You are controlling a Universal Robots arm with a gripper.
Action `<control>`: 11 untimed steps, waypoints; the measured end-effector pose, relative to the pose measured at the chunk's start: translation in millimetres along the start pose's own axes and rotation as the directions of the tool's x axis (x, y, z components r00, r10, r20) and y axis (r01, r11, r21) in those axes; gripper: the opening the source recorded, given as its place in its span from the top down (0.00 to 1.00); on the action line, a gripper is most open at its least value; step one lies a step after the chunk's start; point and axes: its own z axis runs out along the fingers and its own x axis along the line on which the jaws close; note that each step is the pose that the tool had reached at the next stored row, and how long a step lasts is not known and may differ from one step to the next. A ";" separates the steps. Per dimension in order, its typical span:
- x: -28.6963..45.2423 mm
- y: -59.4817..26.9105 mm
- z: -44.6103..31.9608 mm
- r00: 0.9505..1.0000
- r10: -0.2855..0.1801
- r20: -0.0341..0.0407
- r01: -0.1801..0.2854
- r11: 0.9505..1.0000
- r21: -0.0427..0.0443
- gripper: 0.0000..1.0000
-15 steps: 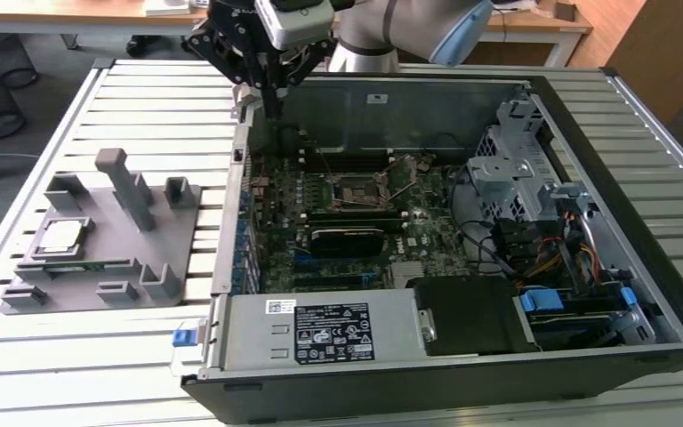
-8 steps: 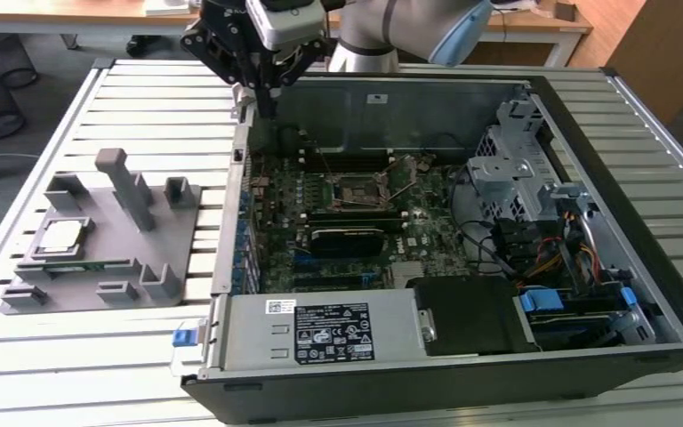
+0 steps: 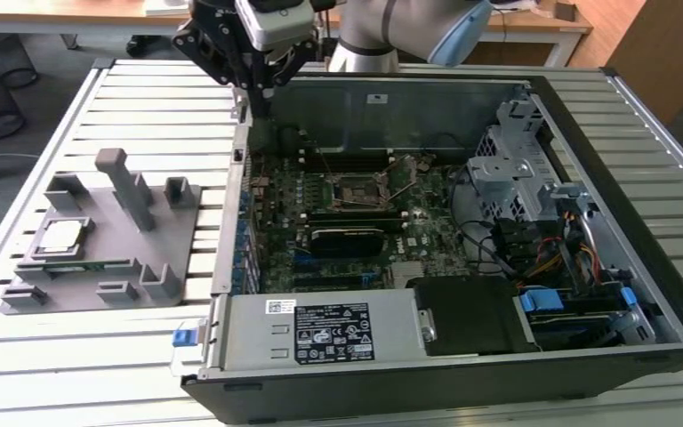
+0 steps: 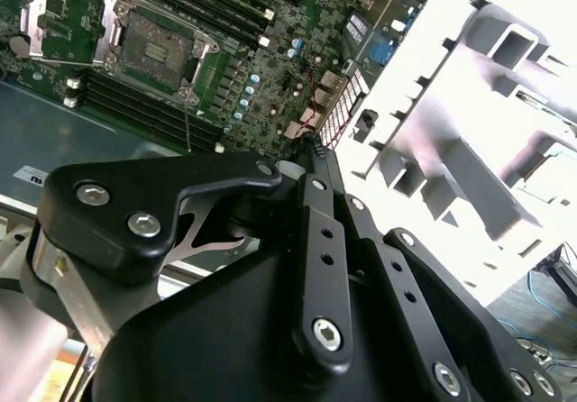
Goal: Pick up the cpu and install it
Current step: 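Reach for the cpu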
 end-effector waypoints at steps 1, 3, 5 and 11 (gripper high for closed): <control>0.6 0.0 0.1 1.000 0.000 0.000 0.000 1.000 0.000 0.89; 1.7 -0.2 0.1 1.000 0.000 0.000 0.000 1.000 0.000 0.89; 3.5 -0.3 0.3 1.000 0.000 0.000 0.000 1.000 0.000 0.89; 6.8 -0.6 0.6 1.000 0.000 0.000 0.000 1.000 0.000 0.89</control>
